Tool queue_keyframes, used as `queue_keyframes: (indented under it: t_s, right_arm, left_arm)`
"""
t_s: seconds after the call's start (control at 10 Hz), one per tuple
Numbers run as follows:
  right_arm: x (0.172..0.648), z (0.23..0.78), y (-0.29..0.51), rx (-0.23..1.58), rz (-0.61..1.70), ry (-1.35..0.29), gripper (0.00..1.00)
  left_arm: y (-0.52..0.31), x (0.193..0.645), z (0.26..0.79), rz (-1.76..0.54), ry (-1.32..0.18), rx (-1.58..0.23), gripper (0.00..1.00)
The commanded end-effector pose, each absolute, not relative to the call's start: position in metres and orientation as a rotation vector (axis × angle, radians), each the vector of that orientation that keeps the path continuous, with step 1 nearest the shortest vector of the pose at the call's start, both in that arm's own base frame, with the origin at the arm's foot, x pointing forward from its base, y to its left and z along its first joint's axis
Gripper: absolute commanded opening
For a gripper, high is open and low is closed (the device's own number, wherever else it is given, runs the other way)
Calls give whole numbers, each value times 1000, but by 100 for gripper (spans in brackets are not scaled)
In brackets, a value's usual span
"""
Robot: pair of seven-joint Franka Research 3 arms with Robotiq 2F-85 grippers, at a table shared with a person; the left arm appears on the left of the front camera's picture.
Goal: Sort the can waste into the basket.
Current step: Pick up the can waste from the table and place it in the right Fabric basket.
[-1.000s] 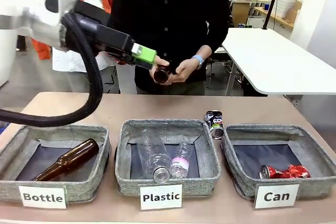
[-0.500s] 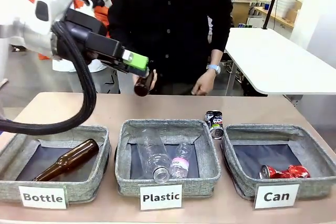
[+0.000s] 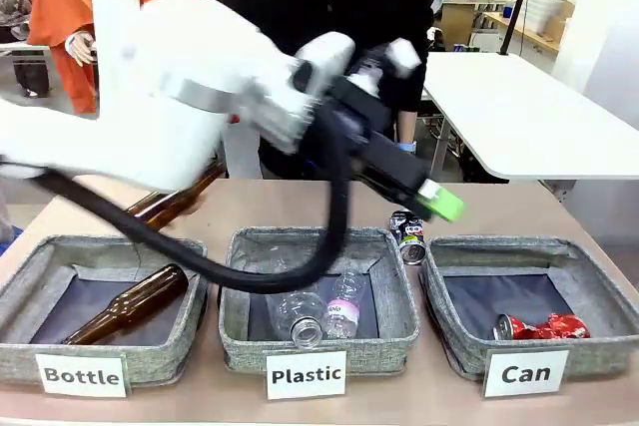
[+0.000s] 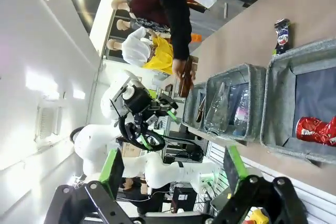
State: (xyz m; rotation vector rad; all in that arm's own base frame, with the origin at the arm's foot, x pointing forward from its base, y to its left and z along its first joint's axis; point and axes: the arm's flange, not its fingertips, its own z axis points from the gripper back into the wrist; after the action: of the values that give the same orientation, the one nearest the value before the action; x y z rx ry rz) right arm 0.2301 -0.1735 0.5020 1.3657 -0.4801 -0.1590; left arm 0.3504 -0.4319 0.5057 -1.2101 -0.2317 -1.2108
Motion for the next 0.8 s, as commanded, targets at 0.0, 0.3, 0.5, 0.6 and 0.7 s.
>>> queue_keyframes:
  t_s: [0.0, 0.3, 0.5, 0.6, 0.7]
  right_arm:
    - [221, 496, -187, 1365, -171, -498, 100]
    - [220, 496, -193, 1377, -175, -501, 100]
    - [220, 496, -188, 1373, -169, -495, 100]
    - [220, 498, -187, 1375, -168, -498, 100]
    - [221, 499, -183, 1369, -154, -494, 100]
  left_arm:
    - [-443, 380, 517, -1233, -189, -1165, 100]
    - [-441, 383, 513, -1199, -187, -1159, 100]
    - [-437, 382, 518, -1207, -194, -1165, 100]
    - [-427, 384, 521, -1195, -212, -1182, 100]
    - [-410, 387, 524, -1164, -227, -1197, 100]
